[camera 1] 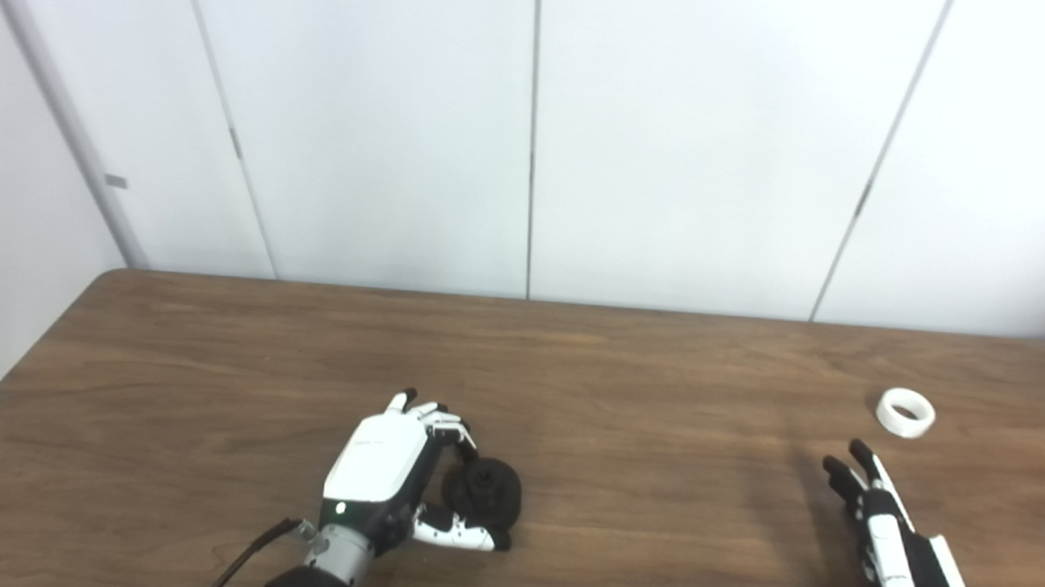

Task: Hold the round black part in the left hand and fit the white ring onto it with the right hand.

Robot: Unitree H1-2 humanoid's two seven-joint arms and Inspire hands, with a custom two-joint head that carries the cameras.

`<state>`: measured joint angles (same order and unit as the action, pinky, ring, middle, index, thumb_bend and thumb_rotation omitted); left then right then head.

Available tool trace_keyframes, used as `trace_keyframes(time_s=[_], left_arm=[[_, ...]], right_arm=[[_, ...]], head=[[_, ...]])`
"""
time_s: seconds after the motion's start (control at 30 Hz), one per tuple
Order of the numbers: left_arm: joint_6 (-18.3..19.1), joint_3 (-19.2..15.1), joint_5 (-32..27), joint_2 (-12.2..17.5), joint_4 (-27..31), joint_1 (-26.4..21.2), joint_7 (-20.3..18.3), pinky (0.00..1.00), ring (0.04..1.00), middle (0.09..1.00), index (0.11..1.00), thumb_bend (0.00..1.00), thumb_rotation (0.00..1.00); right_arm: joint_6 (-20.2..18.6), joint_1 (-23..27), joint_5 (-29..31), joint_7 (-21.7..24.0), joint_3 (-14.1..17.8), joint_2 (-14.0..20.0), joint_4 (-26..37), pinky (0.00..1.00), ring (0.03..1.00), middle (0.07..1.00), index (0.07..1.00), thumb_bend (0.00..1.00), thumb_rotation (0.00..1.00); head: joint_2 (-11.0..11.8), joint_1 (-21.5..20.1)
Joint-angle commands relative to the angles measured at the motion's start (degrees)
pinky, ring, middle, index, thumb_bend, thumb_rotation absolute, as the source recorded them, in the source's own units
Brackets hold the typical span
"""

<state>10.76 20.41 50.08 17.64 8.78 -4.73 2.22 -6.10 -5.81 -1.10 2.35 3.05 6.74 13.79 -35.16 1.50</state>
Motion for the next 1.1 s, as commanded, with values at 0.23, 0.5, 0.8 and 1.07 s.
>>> trace_keyframes(time_s=[0.23, 0.5, 0.8, 1.07], left_arm=[[-3.91, 1.17, 1.01, -1.69, 2.63, 1.53, -0.54, 1.0, 0.875, 0.771, 0.485, 0.52, 0.05], [-4.32, 2.18, 2.77, -3.35, 2.0, 2.74, -0.92, 1.0, 0.873, 0.769, 0.485, 0.52, 0.05], [-4.54, 1.65, 2.97, -3.88, 1.13, 3.43, -1.41, 1.0, 0.876, 0.77, 0.485, 0.52, 0.05], [-5.57, 0.31, 2.33, -3.6, 0.38, 3.46, -0.64, 1.0, 0.871, 0.768, 0.485, 0.52, 0.05]], right_arm=[[-0.87, 0.31, -1.78, -0.88, -1.12, -1.1, 2.97, 1.0, 0.935, 0.904, 0.954, 0.52, 1.0], [-1.97, 0.52, -0.97, -1.14, -0.59, -1.62, 3.95, 1.0, 0.92, 0.9, 0.951, 0.52, 1.0], [-3.28, 1.43, 0.97, -0.94, 0.71, -1.11, 4.27, 0.95, 0.914, 0.919, 0.961, 0.56, 0.91], [-4.52, 4.39, 0.55, -1.62, 2.04, 0.26, 4.65, 0.94, 0.927, 0.921, 0.924, 0.6, 0.79]], head=[[-1.77, -2.65], [-3.33, -3.64], [-4.31, -4.63], [-4.68, -7.08]])
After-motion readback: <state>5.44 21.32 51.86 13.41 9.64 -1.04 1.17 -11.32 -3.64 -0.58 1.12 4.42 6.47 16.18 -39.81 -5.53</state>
